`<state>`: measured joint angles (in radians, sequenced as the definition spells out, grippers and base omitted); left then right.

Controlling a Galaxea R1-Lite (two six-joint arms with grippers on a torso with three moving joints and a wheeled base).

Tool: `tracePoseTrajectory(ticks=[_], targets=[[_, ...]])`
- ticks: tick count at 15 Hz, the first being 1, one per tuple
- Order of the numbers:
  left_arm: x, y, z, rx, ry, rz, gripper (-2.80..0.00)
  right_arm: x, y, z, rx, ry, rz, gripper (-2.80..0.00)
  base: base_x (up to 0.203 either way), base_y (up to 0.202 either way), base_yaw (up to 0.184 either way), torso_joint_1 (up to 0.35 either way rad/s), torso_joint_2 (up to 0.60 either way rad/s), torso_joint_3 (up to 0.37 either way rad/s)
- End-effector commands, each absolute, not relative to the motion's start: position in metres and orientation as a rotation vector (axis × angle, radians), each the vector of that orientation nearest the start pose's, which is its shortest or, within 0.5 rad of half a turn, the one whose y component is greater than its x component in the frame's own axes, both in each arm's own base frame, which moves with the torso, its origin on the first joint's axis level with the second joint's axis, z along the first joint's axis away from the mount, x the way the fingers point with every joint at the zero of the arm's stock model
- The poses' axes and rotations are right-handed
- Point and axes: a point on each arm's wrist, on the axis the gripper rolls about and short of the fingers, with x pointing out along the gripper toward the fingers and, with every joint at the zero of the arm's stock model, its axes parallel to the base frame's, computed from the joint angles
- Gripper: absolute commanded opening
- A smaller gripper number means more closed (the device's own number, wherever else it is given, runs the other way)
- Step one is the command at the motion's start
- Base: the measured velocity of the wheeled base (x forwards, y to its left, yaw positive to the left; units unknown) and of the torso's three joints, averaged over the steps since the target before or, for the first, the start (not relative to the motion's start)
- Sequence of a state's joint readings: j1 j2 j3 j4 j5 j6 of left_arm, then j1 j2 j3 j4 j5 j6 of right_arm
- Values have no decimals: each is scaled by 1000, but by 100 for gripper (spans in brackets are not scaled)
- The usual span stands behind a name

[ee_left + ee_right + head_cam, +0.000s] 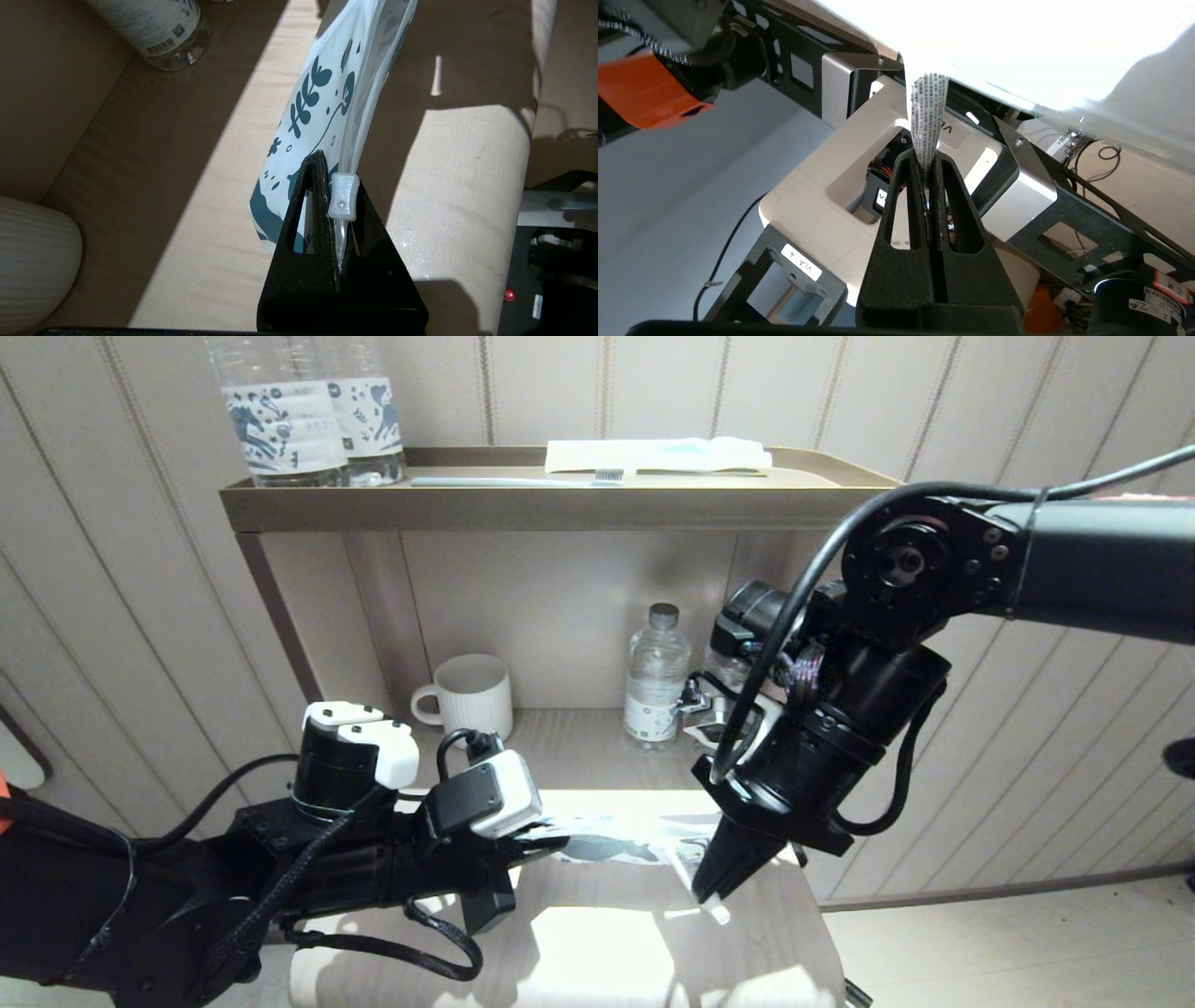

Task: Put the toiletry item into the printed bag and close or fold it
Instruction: Place the comb into the storage bag

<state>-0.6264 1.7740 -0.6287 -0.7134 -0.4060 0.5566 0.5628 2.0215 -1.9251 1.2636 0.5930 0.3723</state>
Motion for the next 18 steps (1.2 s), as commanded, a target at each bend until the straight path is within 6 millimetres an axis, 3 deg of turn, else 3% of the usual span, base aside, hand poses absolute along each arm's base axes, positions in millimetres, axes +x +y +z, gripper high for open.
tracePoseTrajectory(ticks=[1,4,7,18], targets=[[232,-179,124,549,148,-1117,-280,273,187,234,300,1593,690,-280,0,0,0,0,0,0],[233,-179,123,550,152,-1116,-280,259,182,253,296,1539,726,-280,0,0,0,0,0,0],[234,-180,122,550,155,-1117,-280,256,182,255,297,1533,729,-280,0,0,0,0,0,0],[231,-178,125,557,136,-1130,-280,277,189,231,302,1579,694,-280,0,0,0,0,0,0]])
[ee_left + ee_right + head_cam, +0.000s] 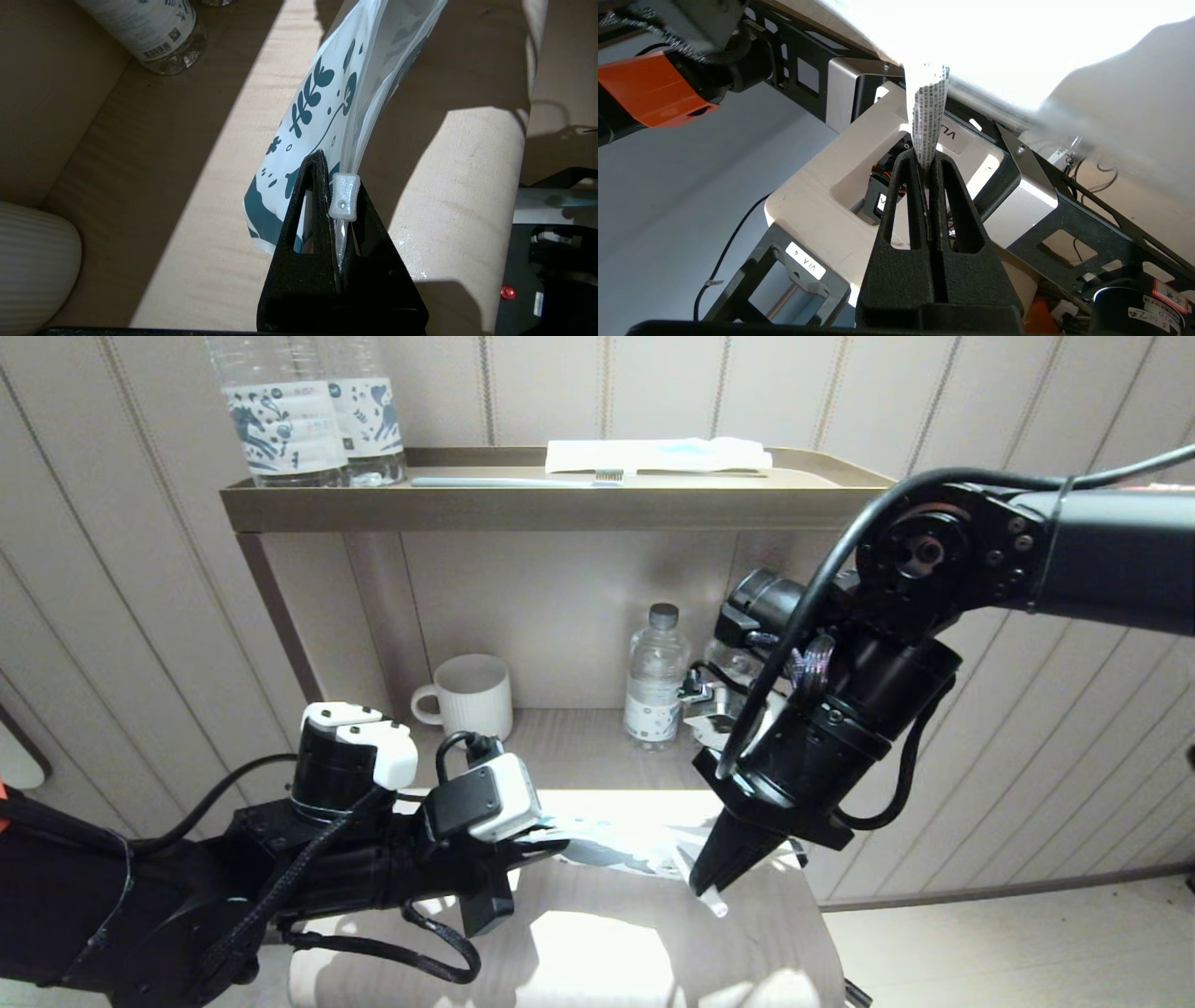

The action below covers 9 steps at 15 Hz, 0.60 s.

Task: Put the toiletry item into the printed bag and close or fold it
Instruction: Place the comb into the storage bag

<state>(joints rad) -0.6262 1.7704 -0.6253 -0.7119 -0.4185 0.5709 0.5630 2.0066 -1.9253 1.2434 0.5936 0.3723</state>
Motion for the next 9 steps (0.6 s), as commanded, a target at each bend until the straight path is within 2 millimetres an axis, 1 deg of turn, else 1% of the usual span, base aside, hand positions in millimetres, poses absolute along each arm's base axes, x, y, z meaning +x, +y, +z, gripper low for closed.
tracePoseTrajectory(ticks=[1,4,9], targets=[[231,-178,125,557,136,-1131,-280,278,190,229,302,1588,689,-280,0,0,0,0,0,0],[230,-178,125,557,134,-1132,-280,278,191,227,301,1597,686,-280,0,0,0,0,0,0],[219,-181,126,563,128,-1162,-280,284,194,219,303,1613,672,-280,0,0,0,0,0,0]])
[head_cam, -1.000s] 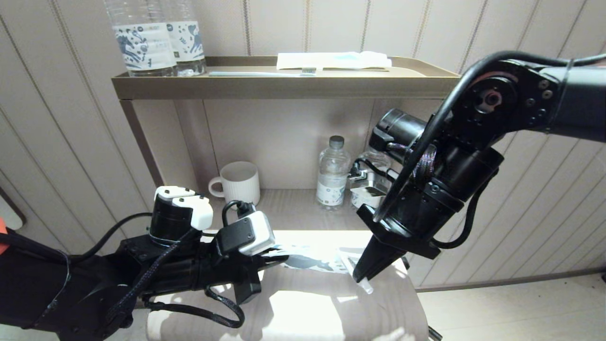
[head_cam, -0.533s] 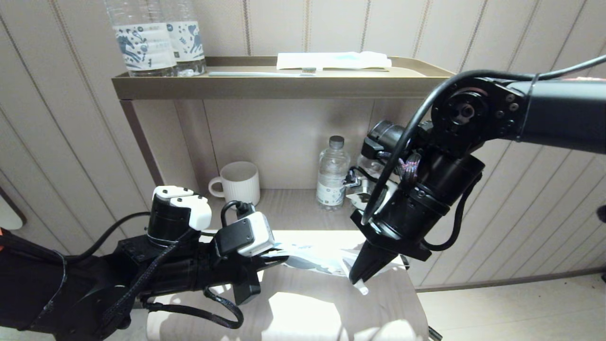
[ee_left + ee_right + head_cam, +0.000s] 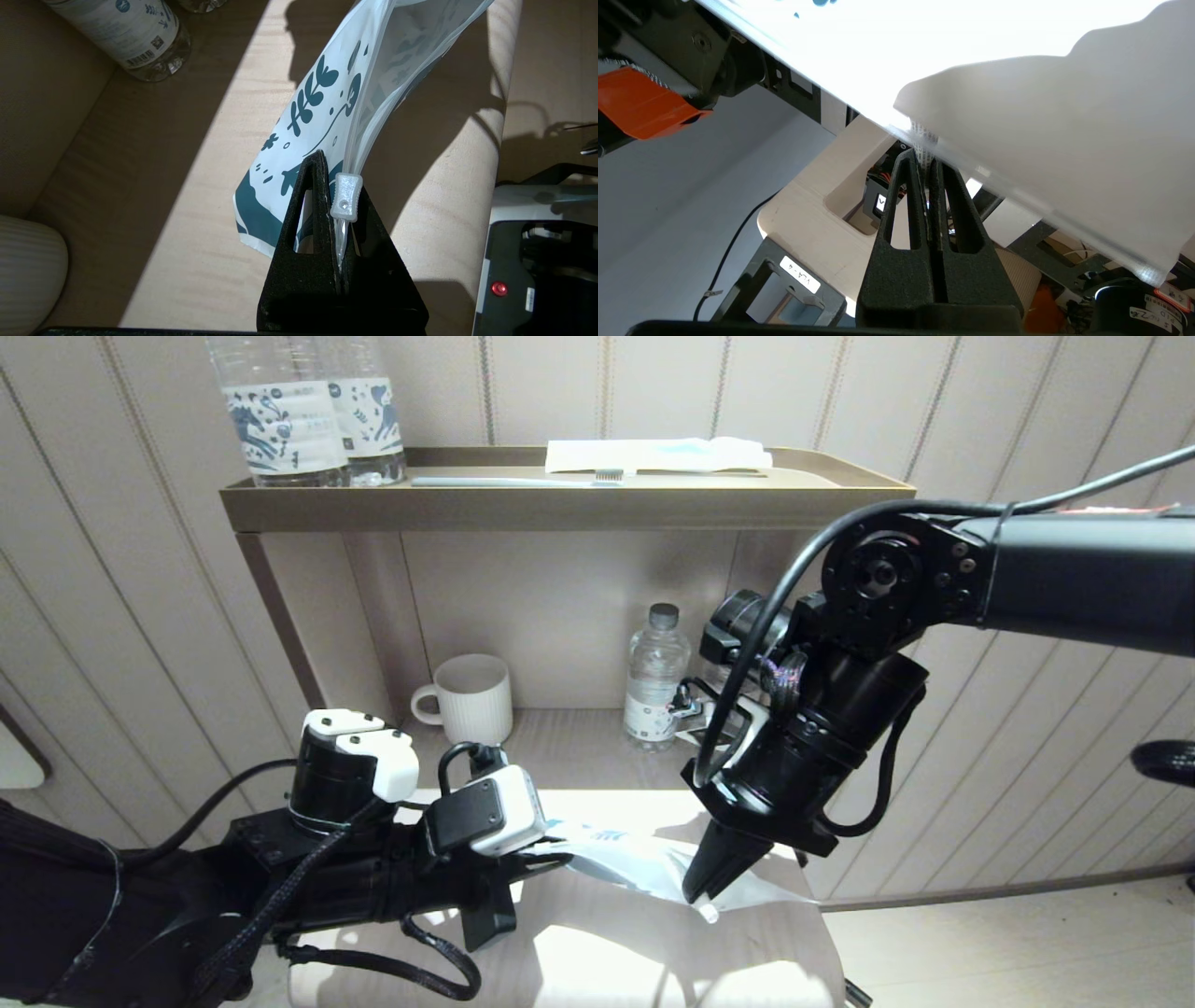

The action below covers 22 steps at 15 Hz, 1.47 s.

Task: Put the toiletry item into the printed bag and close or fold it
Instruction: Place the comb into the storage bag

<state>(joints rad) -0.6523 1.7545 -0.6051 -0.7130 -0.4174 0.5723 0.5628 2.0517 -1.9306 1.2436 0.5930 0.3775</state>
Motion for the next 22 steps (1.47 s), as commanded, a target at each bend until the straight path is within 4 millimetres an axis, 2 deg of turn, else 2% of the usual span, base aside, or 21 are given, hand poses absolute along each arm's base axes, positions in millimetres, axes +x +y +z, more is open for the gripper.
tracePoseTrajectory(ticks=[1,13,14,20,22], targets=[[216,-182,127,564,124,-1170,-280,285,192,219,308,1612,665,-280,0,0,0,0,0,0],[205,-186,129,570,110,-1200,-280,291,192,222,371,1580,635,-280,0,0,0,0,0,0],[206,-185,129,569,109,-1199,-280,291,192,223,371,1575,638,0,0,0,0,0,0,0],[206,-185,129,570,111,-1199,-280,288,191,228,372,1562,647,0,0,0,0,0,0,0],[206,-186,128,568,114,-1201,-280,280,188,239,370,1529,666,0,0,0,0,0,0,0]])
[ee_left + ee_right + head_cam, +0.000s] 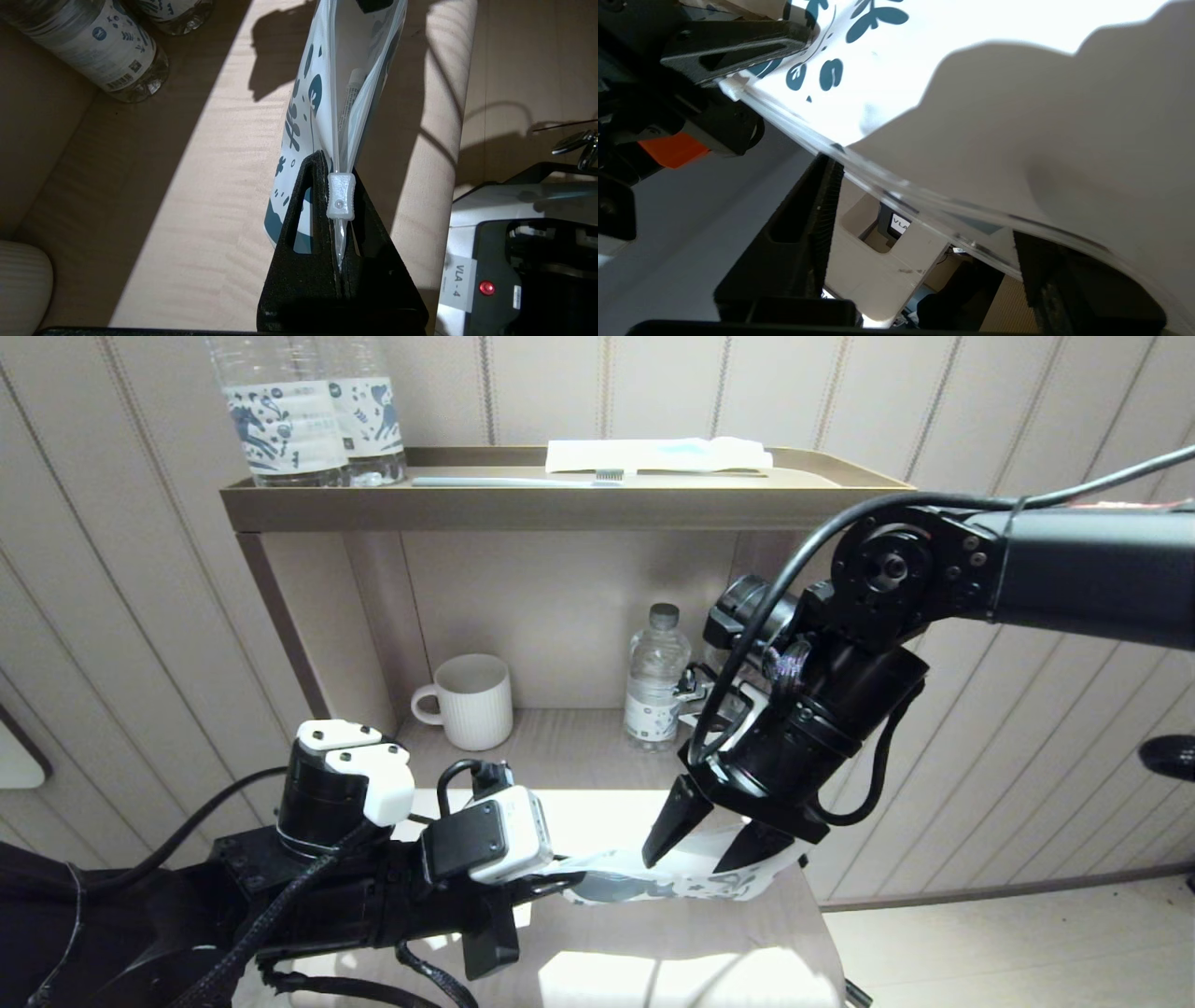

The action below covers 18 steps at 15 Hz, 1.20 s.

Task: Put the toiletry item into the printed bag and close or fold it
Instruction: Place the comb into the storage bag

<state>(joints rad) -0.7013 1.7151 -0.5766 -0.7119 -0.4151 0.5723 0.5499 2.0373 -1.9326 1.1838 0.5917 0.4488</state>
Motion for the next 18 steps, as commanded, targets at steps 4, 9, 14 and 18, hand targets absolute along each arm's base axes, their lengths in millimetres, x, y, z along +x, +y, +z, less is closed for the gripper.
tracePoseTrajectory(ticks=[4,9,14,18], targets=[[209,-188,124,559,133,-1204,-280,253,179,273,357,1435,740,0,0,0,0,0,0,0],[220,-197,129,446,191,-1183,-280,224,163,297,275,1320,830,0,0,0,0,0,0,0],[227,-201,142,342,288,-1161,-280,223,161,273,103,1134,726,0,0,0,0,0,0,0],[234,-201,149,229,349,-1195,-280,209,169,276,-36,810,728,0,0,0,0,0,0,0]])
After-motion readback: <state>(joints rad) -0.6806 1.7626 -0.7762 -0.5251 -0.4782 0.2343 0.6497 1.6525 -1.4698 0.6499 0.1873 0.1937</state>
